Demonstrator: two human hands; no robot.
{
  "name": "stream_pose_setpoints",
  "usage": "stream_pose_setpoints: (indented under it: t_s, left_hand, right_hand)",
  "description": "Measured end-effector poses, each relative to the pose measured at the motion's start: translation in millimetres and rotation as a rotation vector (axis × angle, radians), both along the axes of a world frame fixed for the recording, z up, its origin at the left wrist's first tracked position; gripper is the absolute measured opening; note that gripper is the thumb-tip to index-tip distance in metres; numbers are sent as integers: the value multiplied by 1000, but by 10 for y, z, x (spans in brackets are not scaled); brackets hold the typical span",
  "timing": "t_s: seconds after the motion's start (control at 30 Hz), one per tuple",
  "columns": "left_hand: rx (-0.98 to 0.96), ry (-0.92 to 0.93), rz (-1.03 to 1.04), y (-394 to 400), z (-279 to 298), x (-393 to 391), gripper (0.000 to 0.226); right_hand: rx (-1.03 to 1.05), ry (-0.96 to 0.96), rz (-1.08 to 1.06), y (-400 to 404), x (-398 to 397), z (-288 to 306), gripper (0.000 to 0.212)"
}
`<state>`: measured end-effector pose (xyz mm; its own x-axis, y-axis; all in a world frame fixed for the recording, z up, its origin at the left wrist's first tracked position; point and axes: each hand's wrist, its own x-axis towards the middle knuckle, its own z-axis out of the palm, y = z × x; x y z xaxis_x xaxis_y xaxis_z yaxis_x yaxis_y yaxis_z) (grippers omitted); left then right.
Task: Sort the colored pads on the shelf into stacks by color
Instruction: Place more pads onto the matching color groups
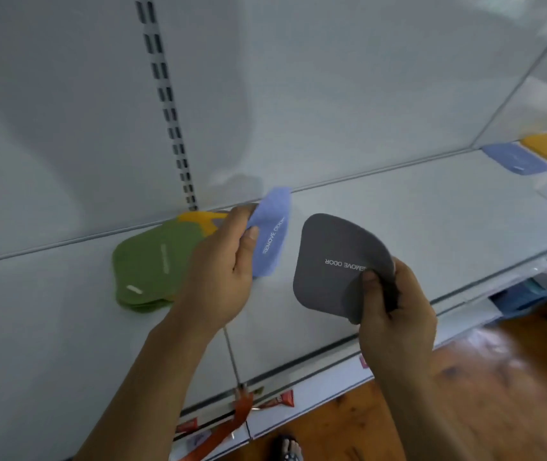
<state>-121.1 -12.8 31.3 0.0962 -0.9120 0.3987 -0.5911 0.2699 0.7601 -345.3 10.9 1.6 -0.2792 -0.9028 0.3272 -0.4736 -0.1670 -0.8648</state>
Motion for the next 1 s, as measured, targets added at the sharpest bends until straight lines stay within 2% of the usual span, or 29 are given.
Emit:
stream_pose_setpoints:
  t_s: [0.1, 0.17, 0.37, 0.5, 0.67, 0.83, 1.0]
  left_hand:
    - [-43, -102, -120, -109, 56, -392, 22]
    - [-26, -104, -96, -145, 74, -653, 23]
    - [115, 196, -128, -214, 84, -1746, 20]
    - [65, 161, -130, -291, 32, -2697, 20]
    - [157, 264, -156, -450, -29, -3717, 18]
    - [265, 382, -255, -836, -144, -4411, 16]
    - [322, 413, -298, -1477, -284, -5032, 19]
  right_hand:
    - [6, -44, -94, 100, -429, 42, 39]
    - [18, -75, -121, 153, -715, 70, 37]
    - [24, -169, -181, 252, -1730, 103, 33]
    - [10, -204, -230, 297, -2576, 78, 35]
    - [40, -188, -307, 293, -3495, -2, 21]
    - [35, -234, -403, 63, -4128, -119, 21]
    - [30, -214, -454, -413, -4666, -172, 24]
